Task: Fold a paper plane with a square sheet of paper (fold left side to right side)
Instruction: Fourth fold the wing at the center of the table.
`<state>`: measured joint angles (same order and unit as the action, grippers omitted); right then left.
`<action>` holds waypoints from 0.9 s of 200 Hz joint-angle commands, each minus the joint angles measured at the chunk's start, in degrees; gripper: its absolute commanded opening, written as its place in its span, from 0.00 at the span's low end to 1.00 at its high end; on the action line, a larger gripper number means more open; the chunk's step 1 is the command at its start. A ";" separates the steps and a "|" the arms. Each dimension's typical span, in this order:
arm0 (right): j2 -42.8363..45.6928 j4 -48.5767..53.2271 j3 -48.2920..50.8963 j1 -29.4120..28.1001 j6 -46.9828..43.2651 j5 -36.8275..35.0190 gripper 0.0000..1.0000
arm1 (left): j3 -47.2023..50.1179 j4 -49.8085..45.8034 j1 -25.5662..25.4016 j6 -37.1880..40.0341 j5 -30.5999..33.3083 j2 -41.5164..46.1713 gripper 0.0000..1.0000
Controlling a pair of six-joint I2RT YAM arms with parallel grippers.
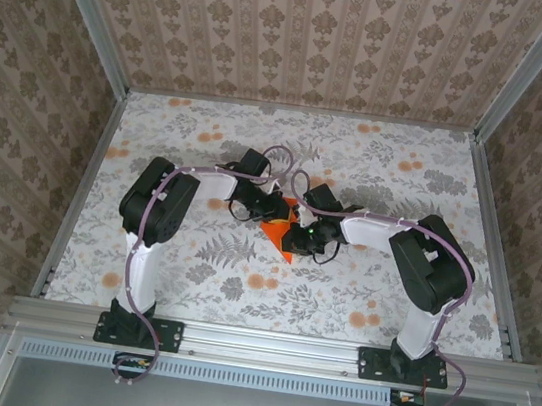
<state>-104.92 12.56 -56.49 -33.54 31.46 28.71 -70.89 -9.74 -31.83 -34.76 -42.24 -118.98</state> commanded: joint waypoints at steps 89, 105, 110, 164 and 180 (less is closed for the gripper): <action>-0.25 4.85 3.92 -0.56 0.79 -0.14 0.11 | 1.65 -5.89 0.11 0.57 4.00 -1.34 0.14; 0.36 5.26 4.52 -0.74 0.79 -0.08 0.11 | 1.72 -5.84 0.11 0.59 4.09 -1.27 0.14; 0.52 5.35 4.75 -0.74 0.81 -0.04 0.11 | 1.78 -5.82 0.15 0.57 4.08 -1.34 0.14; 2.66 7.06 6.72 -1.18 0.81 0.38 0.11 | 1.83 -6.00 0.28 0.66 4.45 -1.52 0.14; 3.07 7.35 7.21 -1.22 0.79 0.46 0.10 | 1.87 -6.06 0.28 0.68 4.56 -1.43 0.14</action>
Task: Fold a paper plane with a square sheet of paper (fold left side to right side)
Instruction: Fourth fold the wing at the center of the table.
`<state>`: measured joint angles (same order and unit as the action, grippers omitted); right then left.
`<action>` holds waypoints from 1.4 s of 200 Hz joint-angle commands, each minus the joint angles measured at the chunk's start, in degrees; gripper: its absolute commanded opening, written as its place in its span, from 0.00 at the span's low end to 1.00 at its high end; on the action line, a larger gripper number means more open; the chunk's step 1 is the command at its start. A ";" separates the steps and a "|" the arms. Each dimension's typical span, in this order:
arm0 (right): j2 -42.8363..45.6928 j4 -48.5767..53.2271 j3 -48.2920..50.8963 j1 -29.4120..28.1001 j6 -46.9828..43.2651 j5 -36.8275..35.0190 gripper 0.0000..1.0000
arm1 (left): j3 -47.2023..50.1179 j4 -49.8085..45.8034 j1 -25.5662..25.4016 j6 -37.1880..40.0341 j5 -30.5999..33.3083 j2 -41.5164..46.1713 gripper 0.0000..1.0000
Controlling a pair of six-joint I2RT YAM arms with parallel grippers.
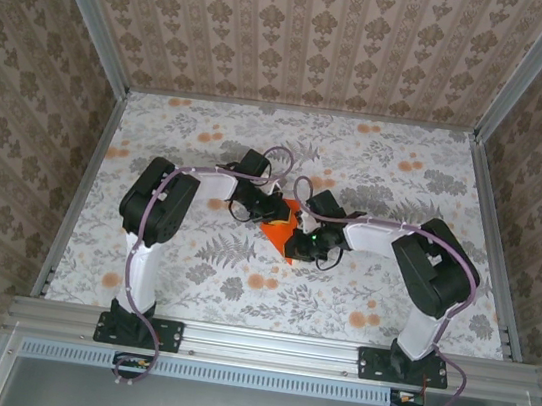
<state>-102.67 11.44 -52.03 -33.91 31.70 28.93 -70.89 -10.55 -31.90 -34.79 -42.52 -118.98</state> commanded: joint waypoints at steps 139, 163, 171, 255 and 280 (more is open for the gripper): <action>5.48 11.73 4.58 -0.81 -0.26 1.03 0.01 | 1.90 -5.36 0.35 0.86 4.82 -1.19 0.14; 8.79 11.02 3.62 -0.47 -0.28 2.43 0.01 | 1.83 -5.46 0.35 0.82 4.81 -0.95 0.14; 9.76 10.14 3.31 -0.32 0.07 3.14 0.01 | 1.90 -5.41 0.35 0.85 4.82 -0.91 0.14; 2.50 -2.84 -2.20 1.82 6.88 -0.91 0.00 | 1.72 -5.61 0.26 0.89 4.81 -0.86 0.15; -0.58 -2.80 -3.36 2.01 6.91 -1.45 0.00 | 1.64 -5.75 0.26 0.95 4.98 -0.60 0.15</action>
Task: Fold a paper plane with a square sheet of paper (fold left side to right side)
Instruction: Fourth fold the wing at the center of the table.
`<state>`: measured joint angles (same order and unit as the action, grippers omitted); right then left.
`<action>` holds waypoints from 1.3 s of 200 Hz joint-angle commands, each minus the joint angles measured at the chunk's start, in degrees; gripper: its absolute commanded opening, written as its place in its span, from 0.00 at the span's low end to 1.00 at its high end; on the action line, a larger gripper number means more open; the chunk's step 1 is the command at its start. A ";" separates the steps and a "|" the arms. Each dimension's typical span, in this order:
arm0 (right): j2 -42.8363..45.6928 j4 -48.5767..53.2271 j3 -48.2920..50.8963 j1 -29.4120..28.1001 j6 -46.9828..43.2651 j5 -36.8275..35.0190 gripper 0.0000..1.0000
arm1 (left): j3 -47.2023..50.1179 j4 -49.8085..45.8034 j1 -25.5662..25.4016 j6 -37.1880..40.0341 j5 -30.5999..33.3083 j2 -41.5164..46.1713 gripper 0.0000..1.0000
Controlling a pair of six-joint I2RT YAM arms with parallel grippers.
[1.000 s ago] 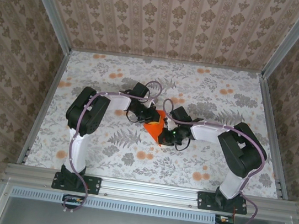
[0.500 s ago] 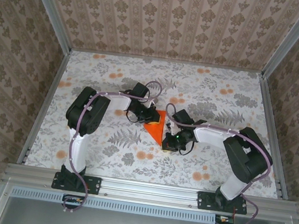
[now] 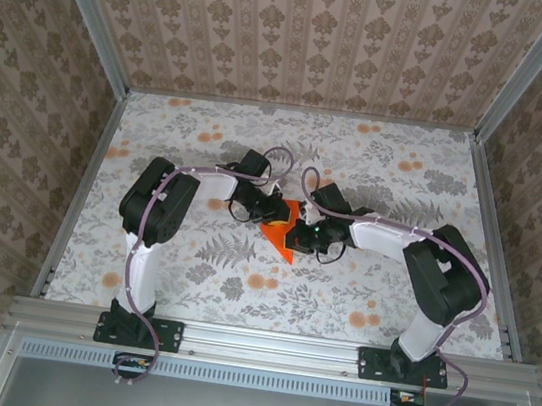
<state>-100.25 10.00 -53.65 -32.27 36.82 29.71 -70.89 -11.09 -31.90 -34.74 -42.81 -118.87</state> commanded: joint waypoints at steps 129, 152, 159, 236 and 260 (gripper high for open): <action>-6.64 10.73 1.30 -0.24 -2.45 -9.44 0.00 | -2.50 -1.47 4.38 5.02 4.97 -2.83 0.16; -6.64 11.69 1.22 -0.42 -2.80 -10.20 0.00 | -3.36 -0.32 5.37 5.41 5.19 -3.63 0.16; -6.65 11.81 1.26 -0.38 -2.87 -10.33 0.00 | -3.61 0.09 5.38 5.46 5.35 -3.89 0.16; -6.18 12.81 1.44 -0.61 -3.15 -10.72 0.00 | -8.58 -1.83 9.31 7.18 7.96 -6.31 0.15; -6.06 13.08 1.44 -0.69 -3.11 -10.68 0.00 | -10.24 -2.77 10.07 7.64 8.13 -7.10 0.15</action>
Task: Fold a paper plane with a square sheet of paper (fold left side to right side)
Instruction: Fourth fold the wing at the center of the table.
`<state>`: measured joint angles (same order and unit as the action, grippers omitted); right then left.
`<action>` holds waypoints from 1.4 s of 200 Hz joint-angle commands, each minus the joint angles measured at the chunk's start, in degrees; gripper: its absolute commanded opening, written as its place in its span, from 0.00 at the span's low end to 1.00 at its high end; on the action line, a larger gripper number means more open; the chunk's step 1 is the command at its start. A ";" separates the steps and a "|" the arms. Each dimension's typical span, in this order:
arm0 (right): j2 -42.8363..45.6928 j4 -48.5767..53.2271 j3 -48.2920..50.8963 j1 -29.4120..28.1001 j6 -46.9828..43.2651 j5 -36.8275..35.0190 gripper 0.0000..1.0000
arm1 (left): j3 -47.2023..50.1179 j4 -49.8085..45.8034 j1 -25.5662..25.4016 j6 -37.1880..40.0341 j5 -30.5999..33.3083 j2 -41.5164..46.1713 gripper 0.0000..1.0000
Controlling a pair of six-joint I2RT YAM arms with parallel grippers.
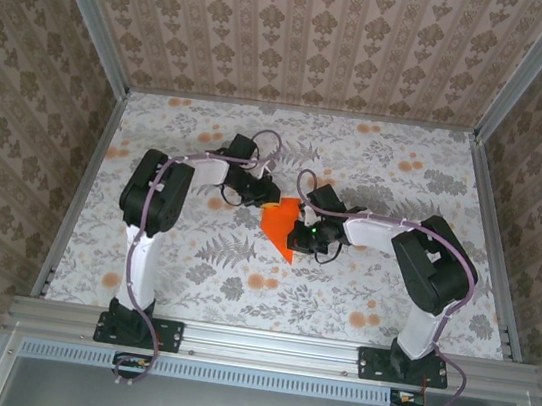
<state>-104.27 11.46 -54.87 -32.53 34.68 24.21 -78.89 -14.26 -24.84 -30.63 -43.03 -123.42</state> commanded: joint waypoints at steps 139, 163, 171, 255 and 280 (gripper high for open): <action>-3.41 12.46 1.27 -0.60 -0.73 -6.52 0.00 | 10.72 0.26 2.67 8.27 8.19 19.85 0.16; -3.65 12.53 1.01 -0.60 -0.75 -6.63 0.00 | 15.69 2.73 0.11 6.64 3.94 23.37 0.16; -3.71 12.55 0.91 -0.60 -0.75 -6.63 0.00 | 17.02 4.26 -0.86 5.57 2.54 23.61 0.16; -4.28 13.23 -0.13 -0.78 -0.66 -6.65 0.00 | 19.58 11.31 -9.05 -0.45 -1.93 16.19 0.14; -4.48 13.37 -0.33 -0.95 -0.62 -6.58 0.00 | 19.19 11.44 -9.74 -0.32 -1.99 14.14 0.14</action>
<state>-104.79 15.42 -56.99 -33.06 34.68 23.09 -59.42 -4.19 -33.82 -30.04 -43.33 -107.39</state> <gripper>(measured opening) 0.046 0.143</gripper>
